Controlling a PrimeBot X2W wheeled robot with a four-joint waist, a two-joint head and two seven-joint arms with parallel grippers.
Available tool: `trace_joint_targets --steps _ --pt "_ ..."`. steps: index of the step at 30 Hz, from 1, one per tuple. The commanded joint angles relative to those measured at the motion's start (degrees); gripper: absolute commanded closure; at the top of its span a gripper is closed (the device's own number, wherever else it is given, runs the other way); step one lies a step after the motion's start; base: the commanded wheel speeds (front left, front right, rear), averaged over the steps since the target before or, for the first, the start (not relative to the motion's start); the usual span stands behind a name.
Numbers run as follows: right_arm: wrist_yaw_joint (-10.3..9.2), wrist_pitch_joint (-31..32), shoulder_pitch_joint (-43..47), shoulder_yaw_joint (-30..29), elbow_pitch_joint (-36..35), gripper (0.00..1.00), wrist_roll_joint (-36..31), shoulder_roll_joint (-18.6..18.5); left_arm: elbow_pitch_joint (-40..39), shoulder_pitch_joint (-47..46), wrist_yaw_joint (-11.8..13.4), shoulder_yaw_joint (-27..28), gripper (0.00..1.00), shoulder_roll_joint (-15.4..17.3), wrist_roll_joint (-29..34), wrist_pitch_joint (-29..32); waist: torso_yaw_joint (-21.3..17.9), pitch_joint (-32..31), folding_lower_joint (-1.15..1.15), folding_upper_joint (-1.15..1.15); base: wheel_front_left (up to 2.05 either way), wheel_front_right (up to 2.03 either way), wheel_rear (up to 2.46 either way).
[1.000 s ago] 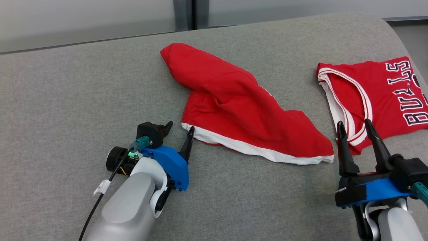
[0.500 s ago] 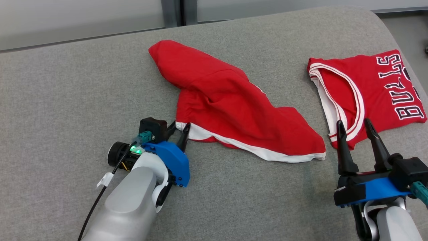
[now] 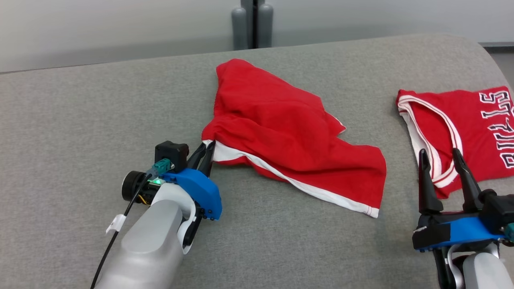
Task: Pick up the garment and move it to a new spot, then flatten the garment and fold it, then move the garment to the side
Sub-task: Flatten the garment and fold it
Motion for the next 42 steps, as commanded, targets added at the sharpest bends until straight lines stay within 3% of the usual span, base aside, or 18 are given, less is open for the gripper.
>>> trace_joint_targets --steps 1,14,24,25,26,27,28,30,42 --pt "0.01 -0.2 0.85 -0.45 -0.01 0.0 -0.57 -0.2 -0.34 0.95 0.37 0.44 1.0 0.53 -0.17 -0.54 1.49 -0.53 0.01 -0.01 0.0 0.0 0.0" --pt "0.01 1.64 3.75 -5.31 0.36 0.0 -2.97 -0.22 -7.21 12.33 2.06 3.92 1.0 0.64 -1.3 -1.08 10.65 -5.51 0.01 -0.01 0.0 0.0 0.0" --pt "0.01 2.66 4.5 -3.9 0.35 0.0 -3.37 -0.22 -10.57 18.91 2.89 6.52 1.0 0.42 -1.37 -1.09 11.87 -6.98 0.01 -0.01 0.0 0.0 0.0" --pt "0.01 2.74 4.58 -3.65 0.41 0.0 -3.3 -0.23 -10.77 19.4 3.0 6.8 0.83 0.41 -1.24 -1.09 11.81 -7.08 0.01 -0.01 0.0 0.0 0.0" --pt "0.01 2.74 4.58 -3.65 0.41 0.0 -3.3 -0.23 -10.77 19.4 3.0 6.8 0.83 0.41 -1.24 -1.09 11.81 -7.08 0.01 -0.01 0.0 0.0 0.0" --pt "0.01 2.8 4.66 -3.44 0.51 0.0 -3.26 -0.23 -10.96 19.85 3.03 6.93 0.64 0.38 -1.07 -1.09 11.73 -7.17 0.01 -0.01 0.0 0.0 0.0" --pt "0.01 2.84 4.75 -3.17 0.67 0.0 -3.21 -0.22 -11.13 20.22 3.05 7.11 0.22 0.36 -0.94 -1.09 11.62 -7.35 0.01 -0.01 0.0 0.0 0.0" --pt "0.01 2.91 4.94 -2.78 0.98 0.0 -3.05 -0.22 -11.67 20.61 3.19 7.79 0.0 0.29 -0.75 -1.1 11.39 -7.77 0.01 -0.01 0.0 0.0 0.0" --pt "0.01 2.64 5.91 -0.13 1.76 0.0 -2.69 -0.21 -21.6 24.42 4.46 15.13 0.0 2.96 4.27 -1.09 10.54 -12.49 0.01 -0.01 0.0 0.0 0.0"
